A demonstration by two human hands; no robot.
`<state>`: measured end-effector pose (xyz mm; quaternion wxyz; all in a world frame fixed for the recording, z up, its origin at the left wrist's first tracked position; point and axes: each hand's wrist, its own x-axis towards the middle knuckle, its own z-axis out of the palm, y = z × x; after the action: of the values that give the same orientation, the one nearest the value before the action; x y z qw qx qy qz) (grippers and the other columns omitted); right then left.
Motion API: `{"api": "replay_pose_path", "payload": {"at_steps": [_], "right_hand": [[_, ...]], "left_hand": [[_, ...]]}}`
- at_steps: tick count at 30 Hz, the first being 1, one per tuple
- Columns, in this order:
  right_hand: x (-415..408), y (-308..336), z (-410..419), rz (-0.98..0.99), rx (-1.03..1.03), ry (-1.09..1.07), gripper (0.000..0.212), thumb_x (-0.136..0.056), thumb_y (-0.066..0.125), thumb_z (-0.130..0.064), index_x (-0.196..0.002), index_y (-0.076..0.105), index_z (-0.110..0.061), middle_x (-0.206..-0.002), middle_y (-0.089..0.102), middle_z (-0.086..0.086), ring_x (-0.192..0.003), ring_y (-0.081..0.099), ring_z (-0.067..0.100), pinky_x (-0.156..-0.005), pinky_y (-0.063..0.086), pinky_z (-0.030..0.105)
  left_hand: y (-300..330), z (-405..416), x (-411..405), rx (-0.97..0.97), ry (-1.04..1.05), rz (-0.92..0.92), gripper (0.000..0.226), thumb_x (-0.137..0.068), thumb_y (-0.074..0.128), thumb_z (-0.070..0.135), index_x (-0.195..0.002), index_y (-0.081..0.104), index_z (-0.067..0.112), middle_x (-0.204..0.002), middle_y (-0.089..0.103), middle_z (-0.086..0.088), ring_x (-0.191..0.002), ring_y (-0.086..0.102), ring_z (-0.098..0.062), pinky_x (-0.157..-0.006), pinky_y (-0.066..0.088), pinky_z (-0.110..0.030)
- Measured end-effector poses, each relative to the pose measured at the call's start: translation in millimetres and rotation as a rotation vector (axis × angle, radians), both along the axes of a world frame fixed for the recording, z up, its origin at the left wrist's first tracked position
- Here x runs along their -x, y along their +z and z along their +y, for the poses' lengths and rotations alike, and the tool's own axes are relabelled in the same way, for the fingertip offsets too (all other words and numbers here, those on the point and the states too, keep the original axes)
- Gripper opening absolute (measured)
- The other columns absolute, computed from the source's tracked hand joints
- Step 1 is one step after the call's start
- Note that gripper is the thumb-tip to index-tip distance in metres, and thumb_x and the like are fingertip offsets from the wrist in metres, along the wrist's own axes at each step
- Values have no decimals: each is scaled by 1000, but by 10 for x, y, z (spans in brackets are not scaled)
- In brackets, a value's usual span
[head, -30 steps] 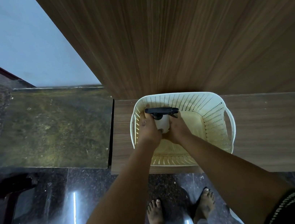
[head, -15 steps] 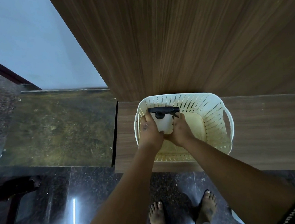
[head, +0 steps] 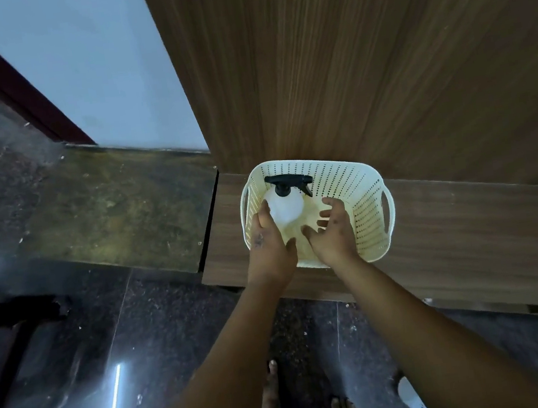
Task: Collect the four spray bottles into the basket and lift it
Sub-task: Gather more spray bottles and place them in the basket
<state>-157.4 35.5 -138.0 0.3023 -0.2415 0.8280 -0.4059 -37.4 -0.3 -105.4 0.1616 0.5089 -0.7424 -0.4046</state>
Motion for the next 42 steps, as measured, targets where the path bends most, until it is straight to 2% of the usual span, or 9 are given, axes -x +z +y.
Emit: {"api": "replay_pose_path", "payload": {"at_steps": [4, 7, 10, 13, 15, 19, 24, 31, 42], "right_hand": [[-111, 227, 263, 58, 87, 6, 47, -79, 69, -10, -120, 44, -15, -113, 54, 7, -96, 57, 17, -77, 46, 26], [-244, 332, 459, 175, 174, 56, 35, -82, 59, -1, -113, 46, -9, -107, 53, 11, -92, 58, 20, -76, 49, 29], [-441, 385, 616, 351, 287, 162, 31, -80, 55, 6, -108, 48, -4, -99, 47, 9, -83, 52, 18, -73, 46, 25], [-766, 379, 751, 477, 403, 320, 27, -79, 54, 7, -104, 49, 0, -94, 44, 11, -79, 45, 17, -70, 40, 19], [-1057, 312, 831, 476, 428, 441, 25, -82, 53, 4, -105, 48, -2, -96, 44, 10, -77, 45, 17, -67, 41, 22], [-1714, 2, 1018, 416, 320, 678, 23, -85, 55, -3, -107, 50, -5, -94, 49, 13, -77, 47, 21, -65, 42, 30], [-2376, -461, 1251, 372, 125, 1049, 36, -84, 56, -3, -119, 47, -7, -117, 45, 14, -99, 48, 20, -83, 45, 28], [-3236, -1233, 1528, 573, -110, 1532, 53, -82, 59, -15, -132, 39, -17, -128, 42, 7, -119, 43, 26, -96, 43, 38], [-3761, -2852, 1291, 821, -272, 1840, 79, -73, 68, -6, -140, 29, -23, -143, 33, 4, -134, 30, 26, -105, 35, 42]], "left_hand": [[160, 334, -200, 168, 111, 53, 70, -85, 63, 12, -144, 26, 2, -143, 42, -10, -133, 39, -21, -103, 23, -13], [202, 579, -431, 253, 250, 79, 62, -85, 62, 14, -139, 35, 0, -131, 50, -11, -125, 45, -22, -103, 31, -20], [140, 894, -710, 244, 424, 76, 57, -85, 62, 15, -135, 39, 1, -127, 51, -10, -122, 46, -22, -101, 40, -30], [-32, 1274, -1055, 200, 526, 36, 55, -84, 65, 15, -132, 42, 2, -125, 52, -11, -118, 50, -22, -96, 37, -20], [-188, 1525, -1331, 151, 557, 4, 58, -85, 65, 17, -135, 40, 3, -127, 52, -11, -120, 50, -22, -100, 40, -25], [-530, 1981, -1981, -3, 737, -49, 60, -86, 63, 21, -137, 35, 8, -130, 50, -10, -119, 51, -22, -101, 44, -32], [-953, 2454, -2728, -251, 942, -81, 62, -85, 65, 23, -136, 35, 5, -133, 47, -13, -121, 49, -28, -91, 44, -33], [-1672, 2972, -3526, -489, 1099, -76, 58, -87, 63, 32, -134, 37, 10, -136, 47, -12, -126, 46, -28, -100, 39, -37], [-3093, 2715, -3885, -626, 944, -104, 44, -93, 53, 31, -128, 42, 5, -132, 49, -17, -125, 43, -33, -98, 37, -40]]}}
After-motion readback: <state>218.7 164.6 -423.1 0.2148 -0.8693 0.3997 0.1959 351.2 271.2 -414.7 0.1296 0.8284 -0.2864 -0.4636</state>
